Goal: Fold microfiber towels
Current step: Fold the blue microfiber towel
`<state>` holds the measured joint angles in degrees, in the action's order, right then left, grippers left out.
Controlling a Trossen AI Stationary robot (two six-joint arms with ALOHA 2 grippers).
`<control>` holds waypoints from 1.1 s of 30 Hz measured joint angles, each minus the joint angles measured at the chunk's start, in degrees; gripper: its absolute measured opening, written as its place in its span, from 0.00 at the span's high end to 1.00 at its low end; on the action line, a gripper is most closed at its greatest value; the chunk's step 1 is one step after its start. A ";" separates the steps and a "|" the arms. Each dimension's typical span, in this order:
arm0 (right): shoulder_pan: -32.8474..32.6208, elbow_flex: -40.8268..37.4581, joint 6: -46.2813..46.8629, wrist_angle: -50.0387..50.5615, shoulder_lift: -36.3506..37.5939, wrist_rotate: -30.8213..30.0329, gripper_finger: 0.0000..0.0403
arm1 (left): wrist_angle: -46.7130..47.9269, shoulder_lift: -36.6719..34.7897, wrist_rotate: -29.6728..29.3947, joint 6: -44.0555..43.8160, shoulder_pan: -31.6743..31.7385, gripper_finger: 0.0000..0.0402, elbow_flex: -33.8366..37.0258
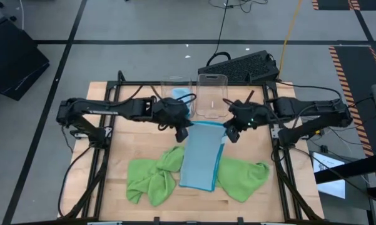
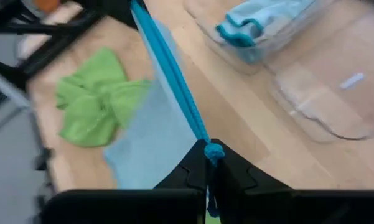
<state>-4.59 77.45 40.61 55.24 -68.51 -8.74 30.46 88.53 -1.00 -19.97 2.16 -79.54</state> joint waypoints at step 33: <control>2.30 -28.30 9.61 -29.71 3.62 13.02 0.99 | 5.01 8.57 -3.31 7.55 -1.37 0.97 0.04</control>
<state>-2.29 49.15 50.22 25.53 -64.89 4.28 35.47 97.11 -4.31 -12.42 0.79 -79.50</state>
